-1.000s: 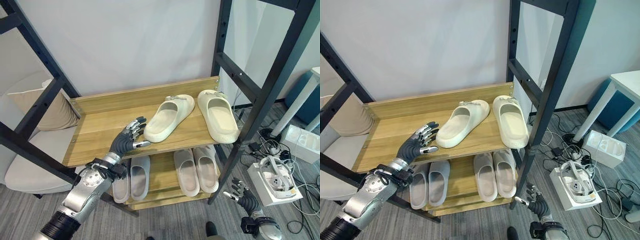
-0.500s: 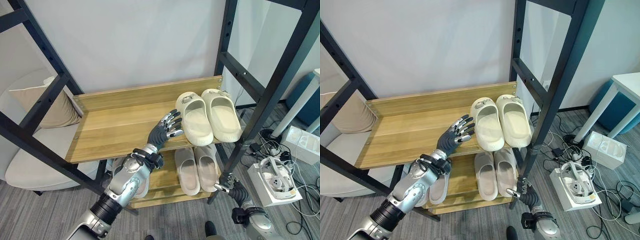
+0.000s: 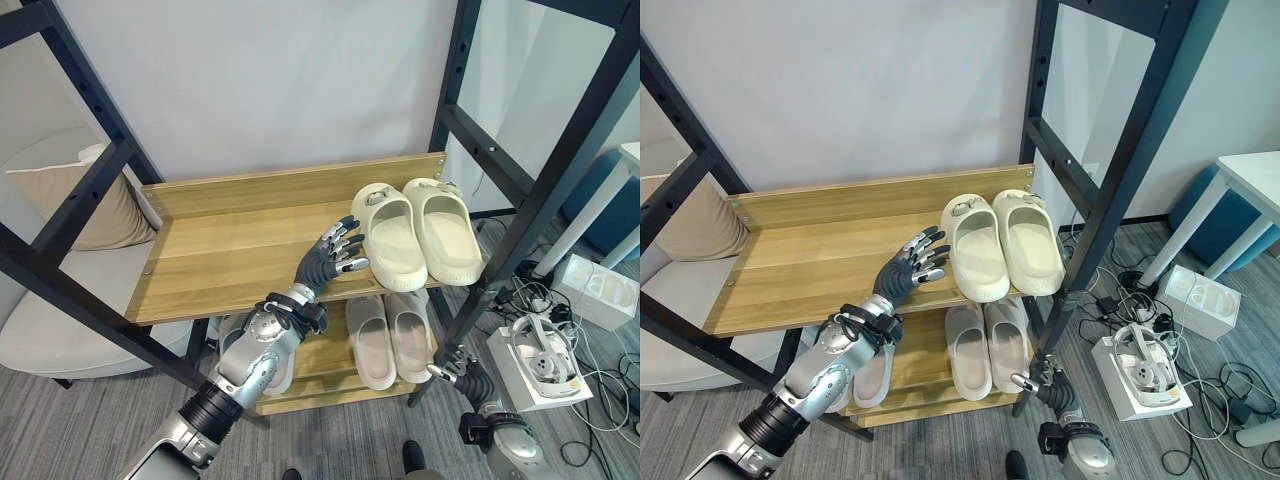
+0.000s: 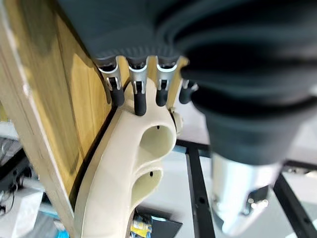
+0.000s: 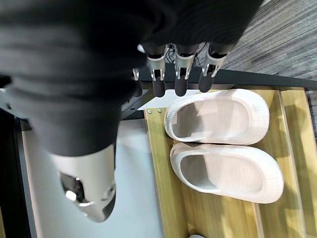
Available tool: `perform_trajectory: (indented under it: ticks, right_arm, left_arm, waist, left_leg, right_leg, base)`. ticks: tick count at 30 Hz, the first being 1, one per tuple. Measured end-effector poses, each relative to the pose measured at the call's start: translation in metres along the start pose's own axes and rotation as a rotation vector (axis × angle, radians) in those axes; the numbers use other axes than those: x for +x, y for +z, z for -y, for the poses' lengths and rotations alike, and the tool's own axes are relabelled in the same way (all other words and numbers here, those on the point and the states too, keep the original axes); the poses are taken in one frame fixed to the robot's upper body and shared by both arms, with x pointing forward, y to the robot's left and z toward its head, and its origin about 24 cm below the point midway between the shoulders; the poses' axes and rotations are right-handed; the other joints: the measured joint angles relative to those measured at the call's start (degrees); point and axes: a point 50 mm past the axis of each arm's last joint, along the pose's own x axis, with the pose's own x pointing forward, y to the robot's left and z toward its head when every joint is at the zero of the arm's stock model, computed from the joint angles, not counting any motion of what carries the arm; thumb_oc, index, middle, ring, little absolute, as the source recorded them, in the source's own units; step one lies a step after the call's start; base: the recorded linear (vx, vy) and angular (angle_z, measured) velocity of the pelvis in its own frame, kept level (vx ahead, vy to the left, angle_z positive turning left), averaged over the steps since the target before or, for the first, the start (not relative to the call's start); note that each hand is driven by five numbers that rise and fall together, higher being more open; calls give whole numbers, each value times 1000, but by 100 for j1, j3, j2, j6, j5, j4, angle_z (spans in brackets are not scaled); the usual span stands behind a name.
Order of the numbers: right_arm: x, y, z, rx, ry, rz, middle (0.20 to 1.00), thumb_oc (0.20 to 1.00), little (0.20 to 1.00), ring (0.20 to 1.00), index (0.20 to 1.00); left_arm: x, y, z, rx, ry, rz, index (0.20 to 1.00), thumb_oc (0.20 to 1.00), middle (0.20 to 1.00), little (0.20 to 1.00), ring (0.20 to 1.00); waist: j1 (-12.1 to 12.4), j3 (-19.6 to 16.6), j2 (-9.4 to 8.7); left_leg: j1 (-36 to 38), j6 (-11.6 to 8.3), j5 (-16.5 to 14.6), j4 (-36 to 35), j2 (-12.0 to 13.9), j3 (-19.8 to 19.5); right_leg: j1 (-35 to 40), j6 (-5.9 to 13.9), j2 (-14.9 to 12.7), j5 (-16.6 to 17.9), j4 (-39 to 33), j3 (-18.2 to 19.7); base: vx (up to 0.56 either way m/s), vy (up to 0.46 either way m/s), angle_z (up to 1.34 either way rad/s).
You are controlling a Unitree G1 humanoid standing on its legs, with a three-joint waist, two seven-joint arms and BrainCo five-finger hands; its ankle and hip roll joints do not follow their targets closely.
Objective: Arrange the slippers neatly on the shoe rack.
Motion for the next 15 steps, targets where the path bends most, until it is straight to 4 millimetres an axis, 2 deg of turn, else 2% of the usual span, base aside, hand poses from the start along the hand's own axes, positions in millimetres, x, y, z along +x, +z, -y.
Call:
perform_trajectory:
  ticks: [2, 4, 7, 9, 11, 12, 14, 15]
  right_arm:
    - [5, 2, -1, 2, -9, 5, 1000, 1000, 1000, 1000, 1000]
    - [14, 13, -3, -1, -20, 36, 1000, 1000, 1000, 1000, 1000]
    - [19, 20, -4, -2, -27, 59, 1000, 1000, 1000, 1000, 1000]
    - [21, 19, -3, -1, -38, 54, 1000, 1000, 1000, 1000, 1000]
    - [21, 19, -3, 6, -38, 53, 1000, 1000, 1000, 1000, 1000]
    - [21, 19, -3, 6, -38, 53, 1000, 1000, 1000, 1000, 1000]
    - [21, 17, -3, 15, -28, 42, 1000, 1000, 1000, 1000, 1000]
    - [21, 16, -3, 15, -24, 41, 1000, 1000, 1000, 1000, 1000]
  left_arm:
    - [-1, 1, -5, 22, 34, 9, 1000, 1000, 1000, 1000, 1000]
    - [-5, 10, -26, -6, 192, 69, 1000, 1000, 1000, 1000, 1000]
    - [-12, 19, -43, 6, 301, 119, 1000, 1000, 1000, 1000, 1000]
    - [-19, 31, -53, 11, 368, 187, 1000, 1000, 1000, 1000, 1000]
    - [-24, 49, -45, 14, 327, 263, 1000, 1000, 1000, 1000, 1000]
    - [-24, 49, -45, 14, 327, 263, 1000, 1000, 1000, 1000, 1000]
    - [-31, 88, -11, -51, 123, 474, 1000, 1000, 1000, 1000, 1000]
    - [-33, 94, -6, -50, 84, 507, 1000, 1000, 1000, 1000, 1000]
  waist:
    - [11, -2, 15]
    - [15, -1, 25]
    - [52, 2, 17]
    - [216, 3, 9]
    - [232, 23, -19]
    - [232, 23, -19]
    - [252, 22, -51]
    - [252, 22, -50]
  left_leg:
    - [3, 0, 0, 0, 5, -16]
    - [7, 0, 1, 0, 16, -60]
    - [5, 3, 4, 1, 19, -91]
    - [-1, 11, 11, 3, 7, -153]
    - [-2, 11, 10, 4, -2, -201]
    - [-2, 11, 10, 4, -2, -201]
    - [-4, 9, 10, 9, -9, -258]
    - [-4, 9, 9, 6, -8, -262]
  right_leg:
    - [10, 0, 7, 0, 0, -11]
    - [38, -3, 20, -2, 0, -39]
    - [54, -6, 22, -8, -1, -72]
    - [103, -46, 7, 4, 0, -149]
    - [122, -64, 13, -1, 0, -183]
    - [122, -64, 13, -1, 0, -183]
    - [157, -67, 12, -4, 1, -238]
    - [159, -66, 12, -4, 1, -245]
  base:
    - [11, 0, 2]
    - [20, 6, 7]
    - [10, 13, 8]
    - [13, 19, 15]
    - [6, 14, 10]
    - [3, 12, 9]
    - [9, 7, 9]
    - [11, 5, 3]
